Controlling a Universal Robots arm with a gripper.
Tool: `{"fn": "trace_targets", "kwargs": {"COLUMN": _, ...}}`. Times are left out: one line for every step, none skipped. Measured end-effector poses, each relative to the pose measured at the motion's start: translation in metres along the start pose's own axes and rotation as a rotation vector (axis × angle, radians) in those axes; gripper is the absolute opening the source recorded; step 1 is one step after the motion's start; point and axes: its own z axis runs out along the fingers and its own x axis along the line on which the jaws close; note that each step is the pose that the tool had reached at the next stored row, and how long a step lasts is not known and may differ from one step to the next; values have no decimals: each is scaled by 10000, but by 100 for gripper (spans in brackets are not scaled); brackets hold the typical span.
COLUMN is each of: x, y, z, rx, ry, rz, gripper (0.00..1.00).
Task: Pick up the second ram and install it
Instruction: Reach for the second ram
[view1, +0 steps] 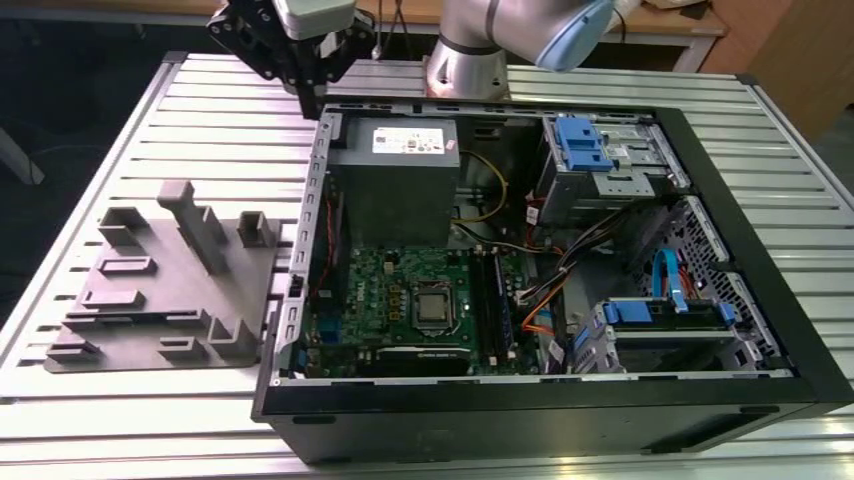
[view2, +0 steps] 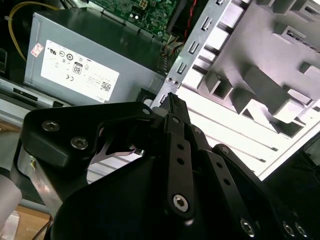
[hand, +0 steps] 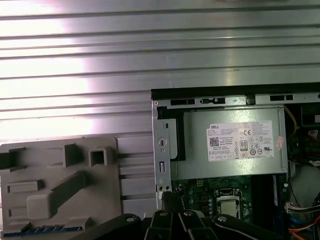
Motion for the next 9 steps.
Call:
{"fn": "trace_targets", "kwargs": {"x": 18, "y": -1, "z": 0, "rx": -1, "ry": -3, "rz": -1, "gripper": 7}}
{"fn": "trace_targets", "kwargs": {"x": 34, "y": -3, "z": -1, "rx": -1, "ry": -5, "rz": -1, "gripper": 7}}
{"fn": "trace_targets", "kwargs": {"x": 51, "y": -4, "z": -2, "rx": -1, "ry": -7, "rz": -1, "gripper": 7}}
{"fn": "trace_targets", "kwargs": {"x": 69, "y": -5, "z": -2, "rx": -2, "ry": -10, "rz": 0, "gripper": 7}}
{"fn": "trace_targets", "kwargs": {"x": 87, "y": -6, "z": -3, "rx": -2, "ry": -13, "rz": 0, "gripper": 7}}
{"fn": "trace_targets", "kwargs": {"x": 104, "y": -8, "z": -3, "rx": -1, "ry": -15, "rz": 0, "gripper": 7}}
{"fn": "trace_targets", "kwargs": {"x": 122, "y": -9, "z": -4, "rx": -2, "ry": -17, "rz": 0, "gripper": 7}}
{"fn": "trace_targets", "kwargs": {"x": 140, "y": -11, "z": -5, "rx": -2, "ry": -20, "rz": 0, "gripper": 7}}
{"fn": "trace_targets", "kwargs": {"x": 155, "y": -11, "z": -5, "rx": -2, "ry": -21, "rz": 0, "gripper": 7}}
